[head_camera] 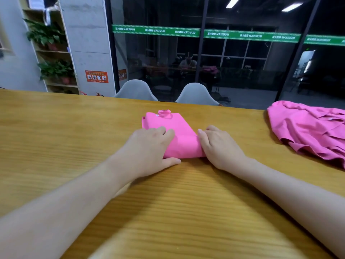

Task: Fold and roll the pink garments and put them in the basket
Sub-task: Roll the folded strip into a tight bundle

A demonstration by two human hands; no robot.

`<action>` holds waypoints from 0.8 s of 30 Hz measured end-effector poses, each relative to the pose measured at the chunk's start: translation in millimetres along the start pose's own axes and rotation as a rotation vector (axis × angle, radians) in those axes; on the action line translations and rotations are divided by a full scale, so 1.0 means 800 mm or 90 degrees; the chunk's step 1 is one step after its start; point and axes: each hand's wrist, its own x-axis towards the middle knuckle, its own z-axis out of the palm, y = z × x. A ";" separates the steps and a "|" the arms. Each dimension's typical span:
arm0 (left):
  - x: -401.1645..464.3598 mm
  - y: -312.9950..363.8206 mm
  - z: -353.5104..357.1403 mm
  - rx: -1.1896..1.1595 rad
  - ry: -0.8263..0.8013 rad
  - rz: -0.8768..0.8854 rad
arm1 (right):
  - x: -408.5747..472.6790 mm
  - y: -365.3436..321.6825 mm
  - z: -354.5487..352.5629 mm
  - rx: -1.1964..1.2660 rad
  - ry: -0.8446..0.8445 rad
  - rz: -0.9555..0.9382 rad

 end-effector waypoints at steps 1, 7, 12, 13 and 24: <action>0.002 0.002 -0.001 0.004 -0.005 -0.011 | 0.001 -0.001 0.000 0.025 -0.005 0.001; 0.005 -0.010 -0.017 -0.242 -0.176 -0.055 | -0.016 -0.005 -0.015 -0.055 -0.053 0.025; 0.012 -0.009 -0.019 -0.264 -0.200 -0.074 | -0.049 -0.003 -0.006 -0.188 0.097 -0.076; 0.011 -0.008 -0.019 -0.251 -0.188 -0.075 | -0.045 -0.001 -0.005 -0.161 0.090 -0.071; 0.012 -0.013 -0.010 -0.305 -0.159 -0.049 | -0.020 -0.004 -0.014 -0.100 0.039 -0.104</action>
